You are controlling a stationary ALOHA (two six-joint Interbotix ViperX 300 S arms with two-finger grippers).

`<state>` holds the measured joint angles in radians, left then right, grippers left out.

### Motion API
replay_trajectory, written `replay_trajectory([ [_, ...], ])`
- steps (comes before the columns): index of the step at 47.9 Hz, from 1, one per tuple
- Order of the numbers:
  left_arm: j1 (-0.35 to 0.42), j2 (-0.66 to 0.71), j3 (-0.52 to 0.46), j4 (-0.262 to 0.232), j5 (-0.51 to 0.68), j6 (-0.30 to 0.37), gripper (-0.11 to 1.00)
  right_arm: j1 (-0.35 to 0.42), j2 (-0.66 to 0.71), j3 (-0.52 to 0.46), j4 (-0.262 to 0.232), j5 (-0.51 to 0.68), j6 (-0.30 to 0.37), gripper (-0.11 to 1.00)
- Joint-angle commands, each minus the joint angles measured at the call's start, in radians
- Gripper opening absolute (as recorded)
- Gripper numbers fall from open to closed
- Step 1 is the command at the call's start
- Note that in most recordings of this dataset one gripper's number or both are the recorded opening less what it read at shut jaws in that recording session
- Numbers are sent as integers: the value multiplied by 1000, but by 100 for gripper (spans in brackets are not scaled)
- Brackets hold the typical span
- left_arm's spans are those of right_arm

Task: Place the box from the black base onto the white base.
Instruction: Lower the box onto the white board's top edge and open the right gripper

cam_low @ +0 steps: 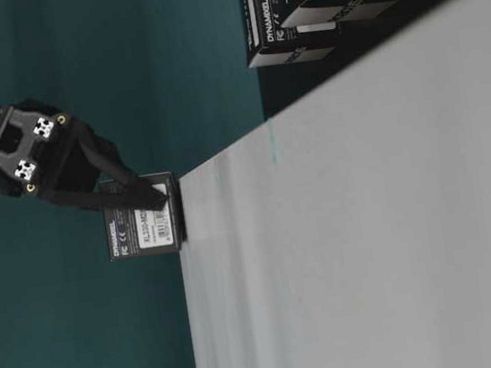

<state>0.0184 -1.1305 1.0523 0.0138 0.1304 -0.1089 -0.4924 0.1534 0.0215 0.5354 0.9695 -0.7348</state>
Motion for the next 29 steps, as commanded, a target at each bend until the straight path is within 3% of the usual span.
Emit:
replay_trajectory([
  [1,3,6,-12,2,-5,-2,-6,20,15,-8,3,-15,2,59],
  [29,3,8,-12,2,-5,-2,-6,26,37,9,3,-34,2,59],
])
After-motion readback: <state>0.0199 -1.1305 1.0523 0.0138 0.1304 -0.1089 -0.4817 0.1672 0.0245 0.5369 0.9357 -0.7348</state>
